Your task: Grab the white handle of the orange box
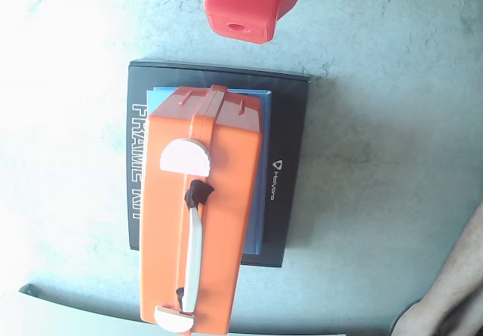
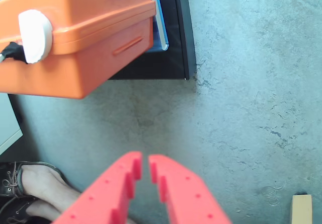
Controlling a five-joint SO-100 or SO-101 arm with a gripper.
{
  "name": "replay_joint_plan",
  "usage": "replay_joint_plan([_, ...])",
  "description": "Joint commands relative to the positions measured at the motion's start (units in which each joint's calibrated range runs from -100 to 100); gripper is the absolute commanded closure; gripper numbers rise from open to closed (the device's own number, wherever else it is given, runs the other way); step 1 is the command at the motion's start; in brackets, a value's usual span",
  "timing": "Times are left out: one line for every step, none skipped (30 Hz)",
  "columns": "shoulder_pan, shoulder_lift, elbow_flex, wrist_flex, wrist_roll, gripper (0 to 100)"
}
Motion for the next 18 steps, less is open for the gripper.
replay_joint_plan([5.85,3.65,-3.82,7.81,-2.87,99])
replay_joint_plan([7.95,5.59,-5.94,10.77,-5.43,99])
replay_joint_plan([9.34,7.70,-7.63,13.22,-7.83,99])
replay_joint_plan([10.04,9.64,-8.60,15.17,-9.82,99])
replay_joint_plan([10.04,12.00,-9.75,17.28,-11.85,99])
replay_joint_plan([9.73,14.28,-10.29,19.06,-13.89,99])
replay_joint_plan([9.11,16.05,-10.29,19.82,-16.08,99])
replay_joint_plan([8.10,17.99,-10.20,20.16,-18.43,99])
replay_joint_plan([7.09,19.51,-10.02,19.99,-20.84,99])
replay_joint_plan([6.24,20.44,-9.93,20.33,-22.72,99])
replay_joint_plan([5.47,21.54,-9.84,20.50,-24.44,99])
replay_joint_plan([4.85,22.38,-9.84,20.50,-26.11,99])
replay_joint_plan([3.92,23.31,-9.84,20.41,-27.99,99])
replay_joint_plan([3.14,23.56,-9.84,20.50,-30.45,99])
replay_joint_plan([2.75,23.81,-9.93,20.58,-32.38,99])
replay_joint_plan([2.68,23.98,-10.46,20.58,-34.26,99])
replay_joint_plan([2.29,23.98,-11.17,20.58,-35.41,99])
replay_joint_plan([2.13,24.15,-12.41,20.75,-36.19,99])
